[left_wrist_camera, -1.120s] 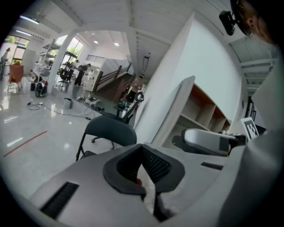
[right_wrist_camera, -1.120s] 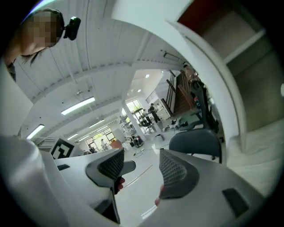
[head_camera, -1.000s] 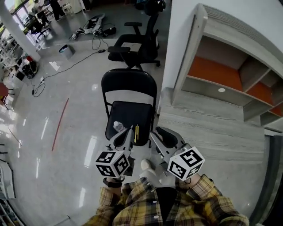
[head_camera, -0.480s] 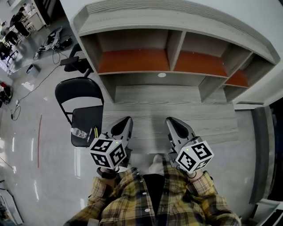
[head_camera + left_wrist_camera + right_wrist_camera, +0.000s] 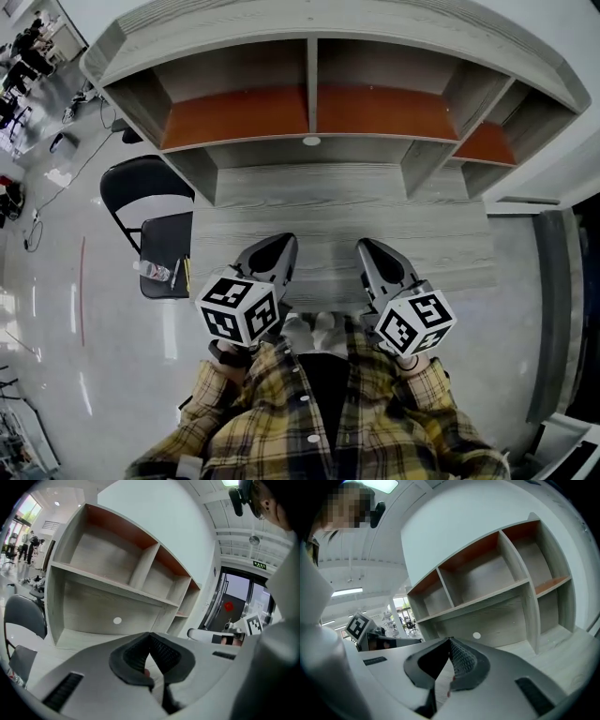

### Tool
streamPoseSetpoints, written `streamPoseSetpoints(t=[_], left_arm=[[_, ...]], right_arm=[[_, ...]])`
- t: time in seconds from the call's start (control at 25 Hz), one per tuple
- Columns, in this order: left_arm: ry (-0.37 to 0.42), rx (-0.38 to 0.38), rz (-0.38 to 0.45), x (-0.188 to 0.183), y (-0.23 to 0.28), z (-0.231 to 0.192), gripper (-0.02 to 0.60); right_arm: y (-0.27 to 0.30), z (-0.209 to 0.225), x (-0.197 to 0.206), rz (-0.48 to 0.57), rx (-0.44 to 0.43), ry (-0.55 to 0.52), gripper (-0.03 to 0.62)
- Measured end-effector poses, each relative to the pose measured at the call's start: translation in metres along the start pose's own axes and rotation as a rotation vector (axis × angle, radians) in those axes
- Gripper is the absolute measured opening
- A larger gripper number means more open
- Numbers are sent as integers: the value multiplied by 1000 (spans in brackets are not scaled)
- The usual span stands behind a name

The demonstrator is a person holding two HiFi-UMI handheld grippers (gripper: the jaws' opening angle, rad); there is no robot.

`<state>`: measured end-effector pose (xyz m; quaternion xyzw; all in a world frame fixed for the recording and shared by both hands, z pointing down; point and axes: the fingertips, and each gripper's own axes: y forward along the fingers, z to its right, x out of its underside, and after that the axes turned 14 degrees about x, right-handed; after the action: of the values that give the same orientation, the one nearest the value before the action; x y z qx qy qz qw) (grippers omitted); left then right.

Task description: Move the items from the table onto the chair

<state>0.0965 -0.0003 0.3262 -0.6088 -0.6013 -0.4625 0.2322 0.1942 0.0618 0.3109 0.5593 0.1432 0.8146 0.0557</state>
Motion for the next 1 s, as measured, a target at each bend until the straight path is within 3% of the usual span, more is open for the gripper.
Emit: streamPoseSetpoints(t=[0.28, 0.48, 0.76, 1.0], left_arm=[[31, 25, -49, -8, 14, -1, 3], [83, 44, -34, -21, 21, -5, 5], [33, 23, -73, -8, 20, -15, 3], [62, 49, -115, -5, 18, -17, 5]], right_arm=[[6, -5, 4, -14, -5, 8, 17], [12, -11, 2, -12, -10, 1, 17], [13, -15, 8, -28, -7, -2, 17], [15, -17, 9, -33, -10, -5, 17]])
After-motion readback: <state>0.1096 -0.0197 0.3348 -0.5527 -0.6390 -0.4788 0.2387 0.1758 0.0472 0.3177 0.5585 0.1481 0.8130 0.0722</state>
